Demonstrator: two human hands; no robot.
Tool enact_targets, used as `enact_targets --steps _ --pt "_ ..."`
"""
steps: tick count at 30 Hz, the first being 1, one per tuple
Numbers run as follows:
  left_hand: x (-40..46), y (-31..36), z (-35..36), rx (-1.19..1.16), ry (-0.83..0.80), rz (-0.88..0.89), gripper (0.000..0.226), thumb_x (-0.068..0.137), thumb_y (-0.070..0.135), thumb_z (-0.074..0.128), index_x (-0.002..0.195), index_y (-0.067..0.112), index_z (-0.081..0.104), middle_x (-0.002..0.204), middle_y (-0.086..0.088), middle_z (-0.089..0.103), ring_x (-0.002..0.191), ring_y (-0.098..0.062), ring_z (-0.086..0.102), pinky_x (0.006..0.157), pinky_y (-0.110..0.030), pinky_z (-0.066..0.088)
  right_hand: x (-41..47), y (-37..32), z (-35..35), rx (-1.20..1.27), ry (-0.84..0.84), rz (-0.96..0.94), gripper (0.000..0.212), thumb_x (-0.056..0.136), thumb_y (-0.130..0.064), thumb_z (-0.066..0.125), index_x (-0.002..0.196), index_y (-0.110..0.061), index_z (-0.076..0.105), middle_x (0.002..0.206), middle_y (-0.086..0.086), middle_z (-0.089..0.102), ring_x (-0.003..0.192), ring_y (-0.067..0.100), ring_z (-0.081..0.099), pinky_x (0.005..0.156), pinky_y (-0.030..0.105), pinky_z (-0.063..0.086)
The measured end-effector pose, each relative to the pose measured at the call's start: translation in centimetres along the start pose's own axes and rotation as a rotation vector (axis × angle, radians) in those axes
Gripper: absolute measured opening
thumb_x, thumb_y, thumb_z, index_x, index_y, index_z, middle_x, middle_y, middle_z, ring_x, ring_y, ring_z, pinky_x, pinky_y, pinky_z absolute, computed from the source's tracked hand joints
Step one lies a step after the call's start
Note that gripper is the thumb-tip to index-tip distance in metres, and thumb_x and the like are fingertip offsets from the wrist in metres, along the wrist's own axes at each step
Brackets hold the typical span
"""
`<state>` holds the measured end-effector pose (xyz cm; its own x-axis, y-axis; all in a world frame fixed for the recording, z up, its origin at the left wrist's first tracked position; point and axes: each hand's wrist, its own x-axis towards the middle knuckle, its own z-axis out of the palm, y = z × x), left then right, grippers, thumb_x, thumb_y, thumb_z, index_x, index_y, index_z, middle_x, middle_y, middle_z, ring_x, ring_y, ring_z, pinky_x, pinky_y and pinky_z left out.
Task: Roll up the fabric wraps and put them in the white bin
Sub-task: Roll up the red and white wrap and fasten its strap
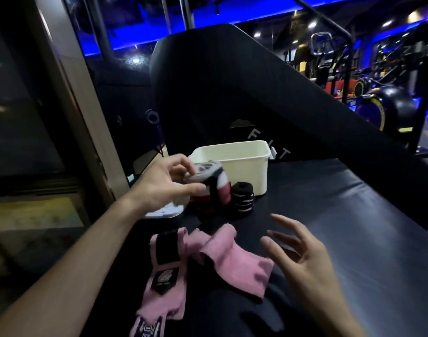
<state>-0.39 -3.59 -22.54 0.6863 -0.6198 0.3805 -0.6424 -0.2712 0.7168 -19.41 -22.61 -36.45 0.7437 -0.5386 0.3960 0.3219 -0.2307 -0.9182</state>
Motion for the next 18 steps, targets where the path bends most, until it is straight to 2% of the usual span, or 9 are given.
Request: enact_targets --steps 3,6,9,11,14,18 --pt "2.1 -4.0 -0.9 0.263 0.154 -0.127 0.037 0.060 0.029 0.099 0.080 0.029 0.068 0.095 0.009 0.075 0.087 -0.015 0.072 0.083 -0.034 0.057 0.3 0.6 -0.8 -0.048 0.053 0.036 0.036 0.080 -0.028 0.080 0.114 -0.033 0.068 0.106 -0.009 0.075 0.100 0.005 0.071 0.084 0.029 0.058" --pt "2.9 -7.6 0.0 0.341 0.191 -0.223 0.034 0.063 0.030 0.098 0.079 0.028 0.068 0.100 0.011 0.071 0.096 -0.017 0.069 0.089 -0.036 0.054 0.4 1.1 -0.7 -0.081 0.047 0.062 0.031 0.084 -0.017 0.079 0.110 -0.031 0.069 0.104 -0.009 0.074 0.097 0.005 0.071 0.084 0.032 0.058" --pt "3.3 -9.7 1.3 0.378 0.218 -0.287 0.034 0.064 0.032 0.097 0.079 0.025 0.066 0.099 0.006 0.070 0.098 -0.017 0.065 0.080 -0.032 0.048 0.2 1.3 -0.4 -0.098 0.021 0.070 0.030 0.084 -0.015 0.079 0.107 -0.033 0.069 0.102 -0.005 0.074 0.096 0.006 0.071 0.082 0.031 0.058" --pt "3.4 -10.2 2.0 0.441 0.217 -0.331 0.034 0.065 0.032 0.095 0.081 0.024 0.066 0.101 0.002 0.067 0.095 -0.019 0.061 0.074 -0.030 0.044 0.1 1.4 -0.4 -0.116 0.012 0.065 0.029 0.084 -0.015 0.079 0.106 -0.033 0.069 0.102 -0.005 0.074 0.096 0.005 0.071 0.079 0.026 0.058" --pt "3.1 -10.9 2.2 0.475 0.179 -0.375 0.035 0.064 0.036 0.095 0.081 0.027 0.066 0.102 0.001 0.066 0.093 -0.021 0.061 0.072 -0.031 0.044 0.0 1.5 -0.5 -0.116 0.008 0.065 0.028 0.085 -0.015 0.079 0.104 -0.033 0.070 0.103 -0.005 0.073 0.094 0.004 0.071 0.074 0.016 0.054" --pt "2.3 -12.0 2.0 0.476 0.176 -0.384 0.034 0.068 0.037 0.094 0.084 0.025 0.066 0.103 -0.002 0.066 0.091 -0.022 0.062 0.068 -0.030 0.041 -0.2 1.6 -0.4 -0.154 -0.017 0.080 0.026 0.085 -0.017 0.079 0.102 -0.034 0.070 0.102 -0.005 0.073 0.091 0.005 0.072 0.072 0.018 0.055"
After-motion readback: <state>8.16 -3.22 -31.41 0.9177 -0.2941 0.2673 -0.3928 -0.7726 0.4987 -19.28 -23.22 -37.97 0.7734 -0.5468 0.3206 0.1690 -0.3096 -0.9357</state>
